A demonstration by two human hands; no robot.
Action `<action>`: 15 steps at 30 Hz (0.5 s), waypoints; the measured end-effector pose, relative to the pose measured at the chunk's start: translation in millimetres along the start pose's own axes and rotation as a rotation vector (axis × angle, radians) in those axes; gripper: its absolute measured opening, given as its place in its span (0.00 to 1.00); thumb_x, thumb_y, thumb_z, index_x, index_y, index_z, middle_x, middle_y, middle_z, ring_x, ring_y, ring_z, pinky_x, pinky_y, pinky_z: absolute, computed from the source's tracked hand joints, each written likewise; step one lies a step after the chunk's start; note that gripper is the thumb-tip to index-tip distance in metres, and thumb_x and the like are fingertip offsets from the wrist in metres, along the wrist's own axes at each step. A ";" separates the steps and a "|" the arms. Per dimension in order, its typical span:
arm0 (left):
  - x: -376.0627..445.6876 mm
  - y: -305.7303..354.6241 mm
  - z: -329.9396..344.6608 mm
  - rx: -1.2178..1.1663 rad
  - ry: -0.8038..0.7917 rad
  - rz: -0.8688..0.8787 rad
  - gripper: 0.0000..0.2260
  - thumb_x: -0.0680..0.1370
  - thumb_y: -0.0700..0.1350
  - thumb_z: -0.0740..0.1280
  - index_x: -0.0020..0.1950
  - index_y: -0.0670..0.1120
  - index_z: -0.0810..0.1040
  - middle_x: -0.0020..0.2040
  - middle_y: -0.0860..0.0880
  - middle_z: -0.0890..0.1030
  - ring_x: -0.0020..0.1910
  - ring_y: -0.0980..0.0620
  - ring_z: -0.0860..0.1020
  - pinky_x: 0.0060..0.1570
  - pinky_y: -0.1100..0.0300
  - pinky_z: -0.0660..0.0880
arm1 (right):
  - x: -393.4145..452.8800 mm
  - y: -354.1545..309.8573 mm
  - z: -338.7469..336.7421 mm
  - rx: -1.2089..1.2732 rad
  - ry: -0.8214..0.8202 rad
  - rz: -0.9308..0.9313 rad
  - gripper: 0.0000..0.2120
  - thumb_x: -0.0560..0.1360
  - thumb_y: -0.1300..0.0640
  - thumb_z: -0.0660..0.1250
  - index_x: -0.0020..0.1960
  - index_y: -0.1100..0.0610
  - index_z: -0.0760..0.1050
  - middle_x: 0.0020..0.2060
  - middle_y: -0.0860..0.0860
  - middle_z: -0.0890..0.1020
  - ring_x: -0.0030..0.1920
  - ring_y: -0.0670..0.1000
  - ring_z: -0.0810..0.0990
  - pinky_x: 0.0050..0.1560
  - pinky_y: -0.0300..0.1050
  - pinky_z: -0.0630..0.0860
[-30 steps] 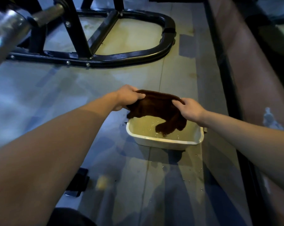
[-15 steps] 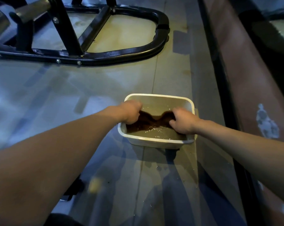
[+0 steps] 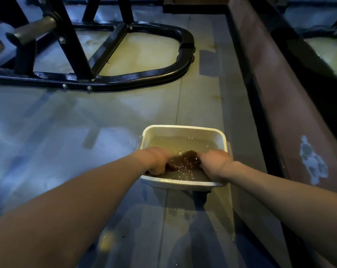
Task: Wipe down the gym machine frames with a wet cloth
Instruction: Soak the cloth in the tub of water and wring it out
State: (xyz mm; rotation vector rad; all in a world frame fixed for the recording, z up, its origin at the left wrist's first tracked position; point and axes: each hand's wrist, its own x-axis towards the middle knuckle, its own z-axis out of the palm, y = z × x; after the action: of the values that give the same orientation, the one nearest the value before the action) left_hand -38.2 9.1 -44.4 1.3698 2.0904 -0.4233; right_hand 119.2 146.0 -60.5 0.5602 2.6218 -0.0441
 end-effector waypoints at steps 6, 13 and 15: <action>-3.7 -11.1 -28.3 -0.403 0.363 -0.047 0.10 0.81 0.44 0.61 0.46 0.43 0.81 0.43 0.45 0.82 0.46 0.43 0.80 0.45 0.53 0.78 | 8.8 -2.5 -18.7 0.687 0.312 0.122 0.09 0.83 0.54 0.62 0.62 0.55 0.72 0.49 0.52 0.80 0.50 0.56 0.80 0.49 0.49 0.77; -5.0 -12.5 -33.2 -0.666 0.634 -0.073 0.12 0.79 0.49 0.65 0.39 0.43 0.79 0.33 0.46 0.79 0.34 0.48 0.77 0.34 0.53 0.75 | 8.5 -7.0 -23.7 0.994 0.468 0.193 0.15 0.85 0.53 0.62 0.70 0.54 0.73 0.53 0.48 0.80 0.52 0.49 0.79 0.43 0.35 0.73; -4.9 -14.8 -31.2 -0.577 0.594 -0.080 0.11 0.79 0.48 0.66 0.39 0.45 0.78 0.34 0.48 0.79 0.35 0.49 0.77 0.35 0.55 0.73 | 8.5 -7.7 -22.3 0.951 0.427 0.201 0.15 0.85 0.52 0.59 0.69 0.55 0.72 0.53 0.51 0.81 0.52 0.51 0.80 0.46 0.41 0.76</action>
State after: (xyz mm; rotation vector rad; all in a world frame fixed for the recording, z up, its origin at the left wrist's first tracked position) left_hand -59.7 16.9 -18.0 1.1373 2.4545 0.5983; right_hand 99.7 144.9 -44.7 1.2430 2.7998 -1.2725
